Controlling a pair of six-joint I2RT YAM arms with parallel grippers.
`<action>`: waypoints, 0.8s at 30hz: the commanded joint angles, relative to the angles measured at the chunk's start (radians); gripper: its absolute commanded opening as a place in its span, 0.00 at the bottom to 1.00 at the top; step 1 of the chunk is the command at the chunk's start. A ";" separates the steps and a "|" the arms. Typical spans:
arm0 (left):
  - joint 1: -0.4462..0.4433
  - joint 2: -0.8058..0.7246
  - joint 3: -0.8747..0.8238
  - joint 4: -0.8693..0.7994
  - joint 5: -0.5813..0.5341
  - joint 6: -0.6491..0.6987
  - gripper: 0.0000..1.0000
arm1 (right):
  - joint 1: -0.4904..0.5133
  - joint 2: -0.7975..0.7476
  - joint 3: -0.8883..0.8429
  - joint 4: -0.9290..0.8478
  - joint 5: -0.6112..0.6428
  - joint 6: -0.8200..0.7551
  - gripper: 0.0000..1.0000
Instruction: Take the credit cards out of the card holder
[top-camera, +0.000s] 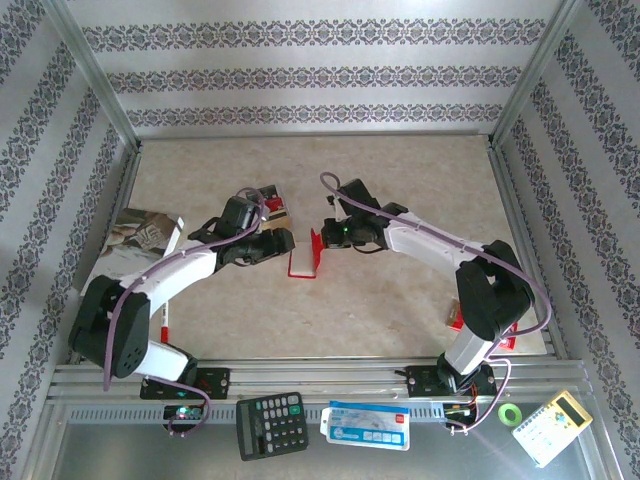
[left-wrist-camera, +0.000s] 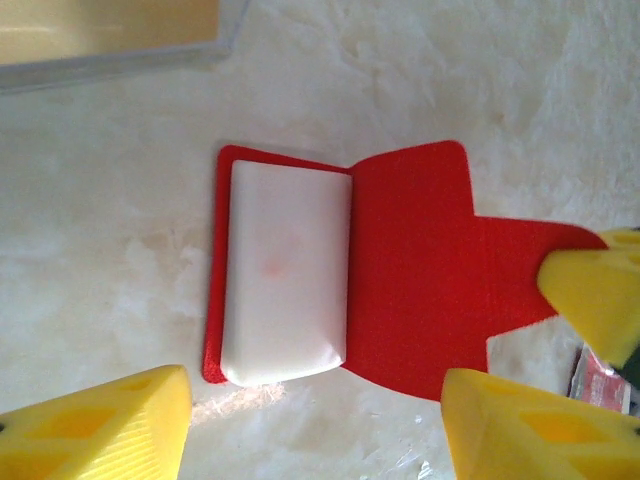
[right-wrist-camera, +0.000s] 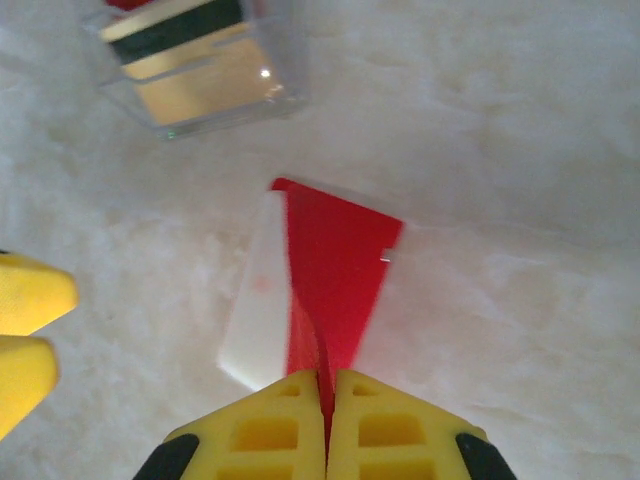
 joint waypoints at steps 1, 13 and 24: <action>-0.021 0.061 0.036 0.097 0.079 0.003 0.59 | -0.012 0.001 -0.025 -0.051 0.054 -0.025 0.06; -0.099 0.352 0.236 0.113 0.093 0.063 0.24 | -0.074 0.042 -0.084 -0.030 0.069 0.057 0.06; -0.156 0.503 0.332 0.048 0.072 0.088 0.05 | -0.087 0.026 -0.138 0.059 0.060 0.066 0.13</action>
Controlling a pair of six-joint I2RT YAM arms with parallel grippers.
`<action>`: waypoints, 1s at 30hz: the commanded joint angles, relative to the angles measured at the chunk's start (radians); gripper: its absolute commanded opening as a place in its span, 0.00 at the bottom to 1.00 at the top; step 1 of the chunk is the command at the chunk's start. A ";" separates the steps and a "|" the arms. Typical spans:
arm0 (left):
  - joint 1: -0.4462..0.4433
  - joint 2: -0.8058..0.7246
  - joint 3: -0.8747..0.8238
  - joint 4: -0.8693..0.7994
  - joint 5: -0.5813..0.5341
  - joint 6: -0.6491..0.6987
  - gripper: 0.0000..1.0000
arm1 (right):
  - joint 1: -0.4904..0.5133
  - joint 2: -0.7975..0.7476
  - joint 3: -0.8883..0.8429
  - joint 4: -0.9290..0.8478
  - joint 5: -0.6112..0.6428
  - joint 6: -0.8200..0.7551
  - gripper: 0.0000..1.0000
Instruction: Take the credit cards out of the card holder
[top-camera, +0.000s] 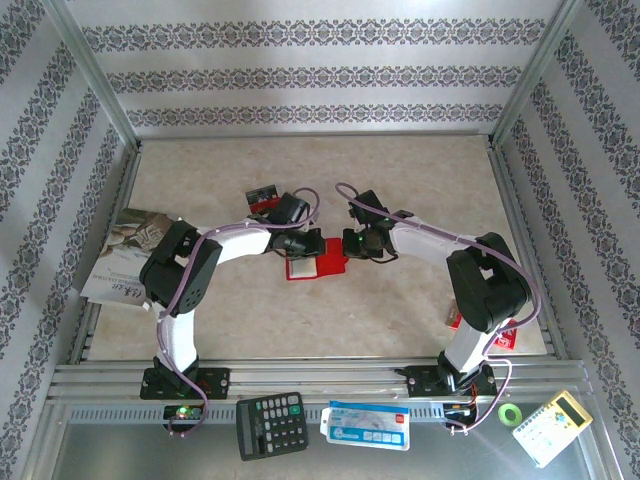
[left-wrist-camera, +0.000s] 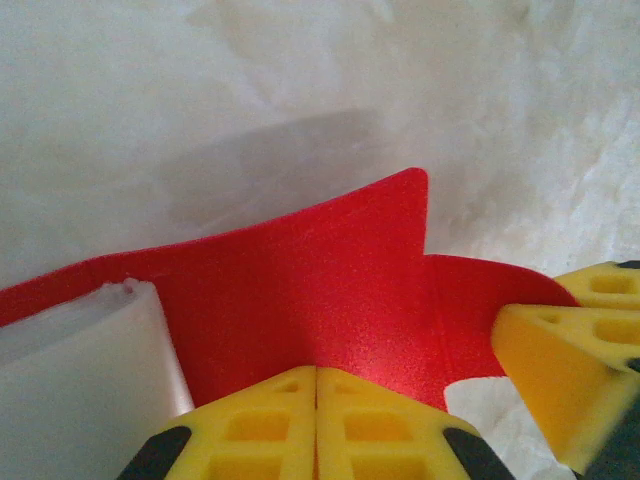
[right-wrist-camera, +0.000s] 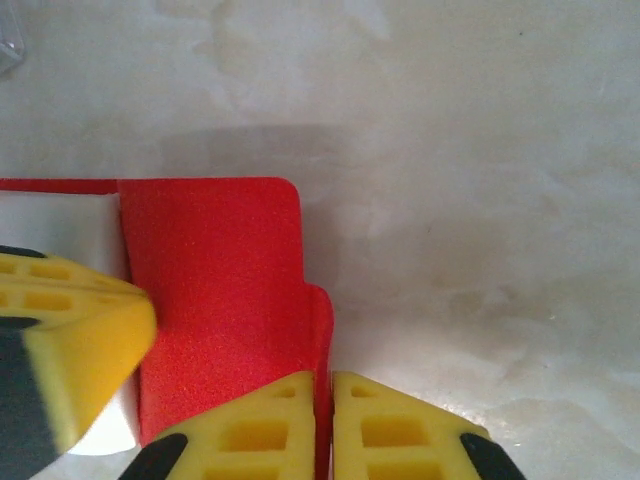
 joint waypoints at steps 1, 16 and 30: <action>-0.014 0.026 0.031 -0.052 -0.013 0.038 0.03 | -0.005 -0.043 -0.026 0.043 0.010 0.041 0.18; -0.019 0.115 0.107 -0.214 -0.060 0.132 0.00 | 0.033 -0.243 -0.160 0.132 0.031 0.261 0.16; -0.026 0.124 0.111 -0.261 -0.078 0.124 0.00 | 0.052 -0.083 -0.192 0.258 0.002 0.346 0.01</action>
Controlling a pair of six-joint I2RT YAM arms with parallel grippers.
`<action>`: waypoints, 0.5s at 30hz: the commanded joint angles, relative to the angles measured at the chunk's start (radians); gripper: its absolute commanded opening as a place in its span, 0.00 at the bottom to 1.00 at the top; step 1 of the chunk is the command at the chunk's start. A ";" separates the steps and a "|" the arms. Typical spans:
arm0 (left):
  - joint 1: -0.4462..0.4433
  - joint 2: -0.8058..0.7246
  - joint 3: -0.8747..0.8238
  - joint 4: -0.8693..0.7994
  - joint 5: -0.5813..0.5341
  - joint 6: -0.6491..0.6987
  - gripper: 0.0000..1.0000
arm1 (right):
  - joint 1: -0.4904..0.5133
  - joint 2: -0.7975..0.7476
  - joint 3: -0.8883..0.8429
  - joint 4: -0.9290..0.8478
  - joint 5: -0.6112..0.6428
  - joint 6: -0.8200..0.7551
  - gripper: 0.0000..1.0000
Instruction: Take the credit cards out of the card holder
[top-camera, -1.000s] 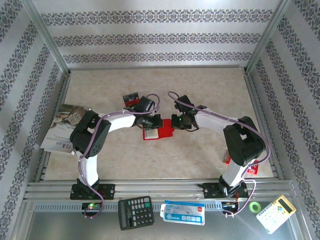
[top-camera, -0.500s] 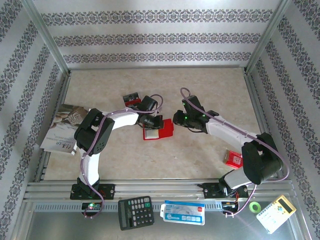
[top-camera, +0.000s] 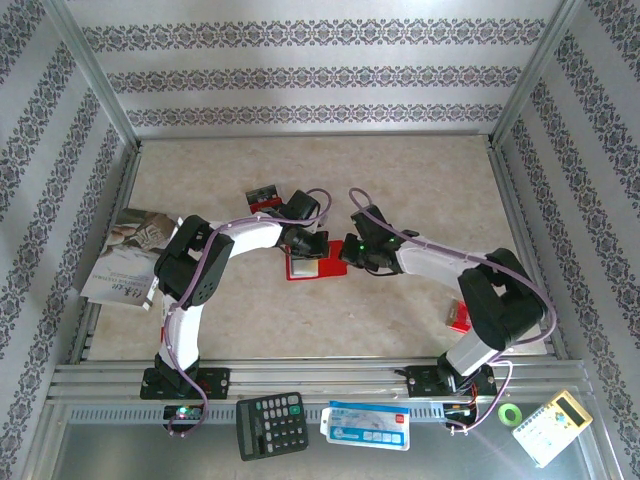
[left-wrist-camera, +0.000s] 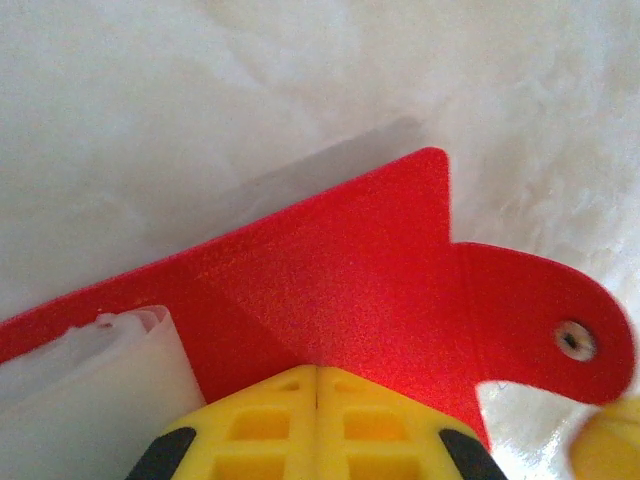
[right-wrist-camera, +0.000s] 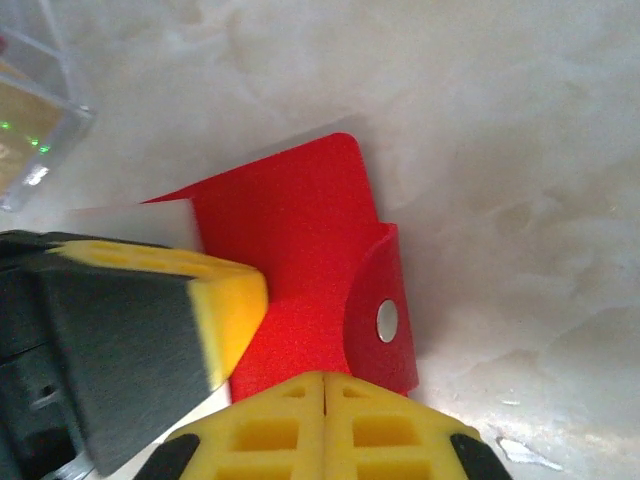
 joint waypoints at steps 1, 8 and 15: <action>-0.007 0.019 -0.024 -0.083 -0.039 0.010 0.00 | 0.002 0.042 -0.005 0.051 -0.018 0.019 0.01; 0.001 -0.078 0.010 -0.079 -0.022 -0.035 0.00 | 0.010 0.106 -0.010 0.050 -0.009 0.034 0.01; 0.074 -0.196 -0.086 -0.022 -0.032 -0.127 0.16 | 0.016 0.138 -0.016 0.009 0.030 0.041 0.01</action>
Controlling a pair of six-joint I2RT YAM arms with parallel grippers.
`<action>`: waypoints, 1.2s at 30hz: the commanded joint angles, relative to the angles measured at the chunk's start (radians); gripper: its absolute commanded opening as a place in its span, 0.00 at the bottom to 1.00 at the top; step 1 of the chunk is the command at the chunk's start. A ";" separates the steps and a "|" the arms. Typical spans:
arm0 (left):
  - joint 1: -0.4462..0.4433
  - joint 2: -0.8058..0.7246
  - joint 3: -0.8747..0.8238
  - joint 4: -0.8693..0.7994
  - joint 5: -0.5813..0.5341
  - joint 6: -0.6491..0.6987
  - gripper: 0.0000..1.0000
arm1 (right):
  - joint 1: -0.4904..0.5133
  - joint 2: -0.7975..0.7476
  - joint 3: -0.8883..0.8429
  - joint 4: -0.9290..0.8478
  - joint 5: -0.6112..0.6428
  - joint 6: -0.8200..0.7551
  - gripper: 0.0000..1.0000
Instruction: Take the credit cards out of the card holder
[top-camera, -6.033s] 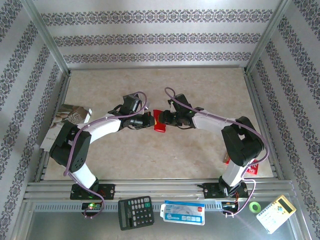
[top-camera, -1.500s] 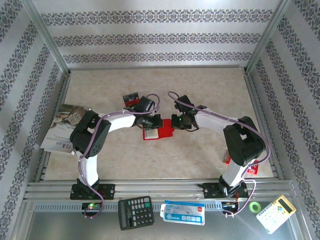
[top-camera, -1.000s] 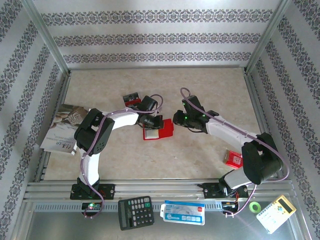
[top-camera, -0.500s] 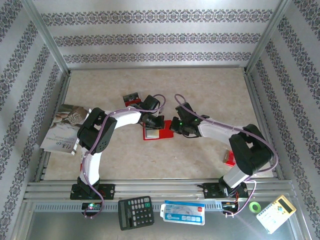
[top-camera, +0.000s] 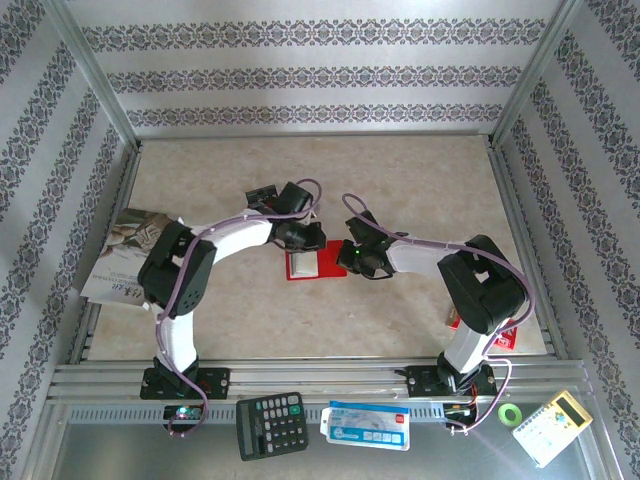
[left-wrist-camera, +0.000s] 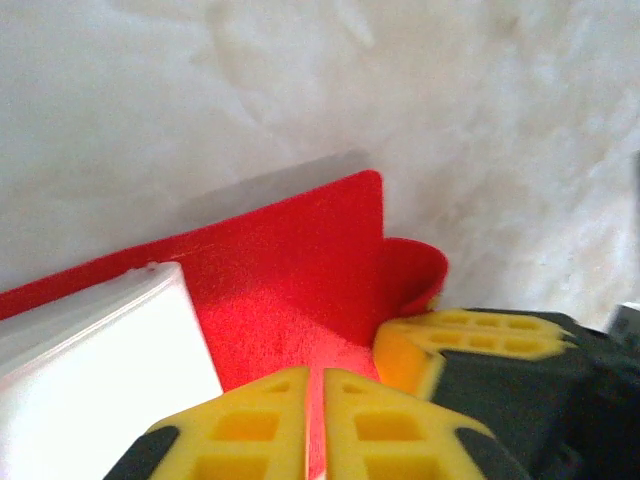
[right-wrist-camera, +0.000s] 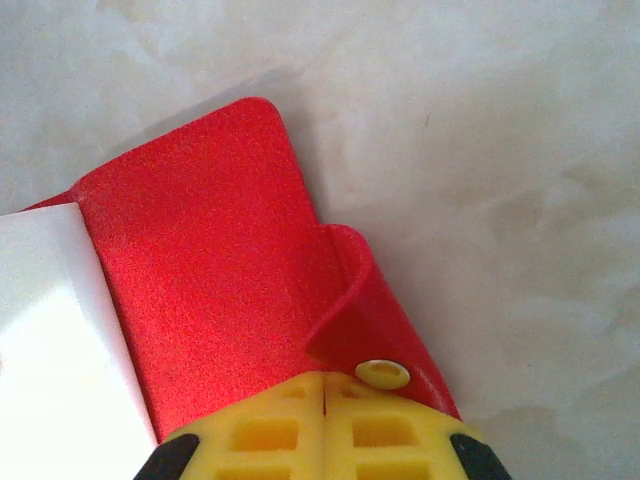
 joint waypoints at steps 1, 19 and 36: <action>0.052 -0.064 -0.071 0.010 0.007 -0.063 0.17 | 0.016 0.027 -0.014 -0.046 0.050 0.009 0.01; 0.107 -0.143 -0.203 0.038 0.010 -0.046 0.39 | 0.017 0.031 0.024 -0.118 0.053 -0.028 0.01; 0.104 -0.048 -0.190 0.058 0.023 -0.008 0.13 | 0.019 0.017 0.041 -0.129 0.052 -0.042 0.00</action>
